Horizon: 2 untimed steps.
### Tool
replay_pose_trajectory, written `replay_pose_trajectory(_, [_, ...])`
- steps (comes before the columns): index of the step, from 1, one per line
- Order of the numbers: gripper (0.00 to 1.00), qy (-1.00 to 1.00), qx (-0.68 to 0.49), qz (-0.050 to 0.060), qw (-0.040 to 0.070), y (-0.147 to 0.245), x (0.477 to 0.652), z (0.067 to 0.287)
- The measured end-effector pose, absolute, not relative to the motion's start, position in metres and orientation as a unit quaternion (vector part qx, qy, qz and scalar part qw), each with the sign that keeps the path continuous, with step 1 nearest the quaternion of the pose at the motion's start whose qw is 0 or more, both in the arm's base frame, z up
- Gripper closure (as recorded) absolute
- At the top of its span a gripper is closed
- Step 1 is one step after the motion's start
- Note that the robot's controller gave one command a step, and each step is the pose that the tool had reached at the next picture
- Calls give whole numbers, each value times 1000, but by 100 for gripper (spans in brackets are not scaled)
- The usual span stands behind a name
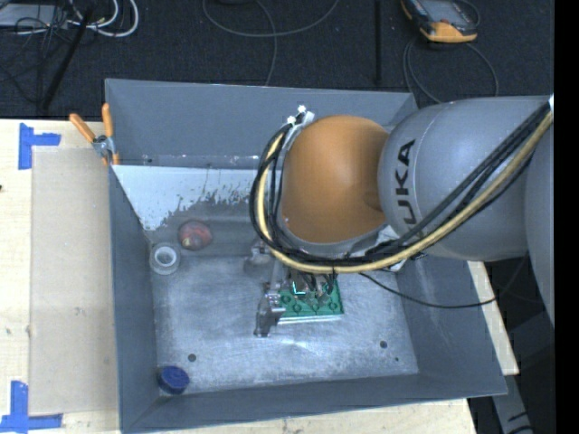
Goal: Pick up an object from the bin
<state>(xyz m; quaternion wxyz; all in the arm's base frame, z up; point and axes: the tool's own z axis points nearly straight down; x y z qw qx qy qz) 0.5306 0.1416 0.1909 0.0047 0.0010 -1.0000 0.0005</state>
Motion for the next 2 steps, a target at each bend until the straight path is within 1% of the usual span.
replay_pose_trajectory(1, [0, -997, 72, 1, 5, 70, 516, 107])
replay_pose_trajectory(2, [0, -996, 86, -2, -2, 27, 594, 73])
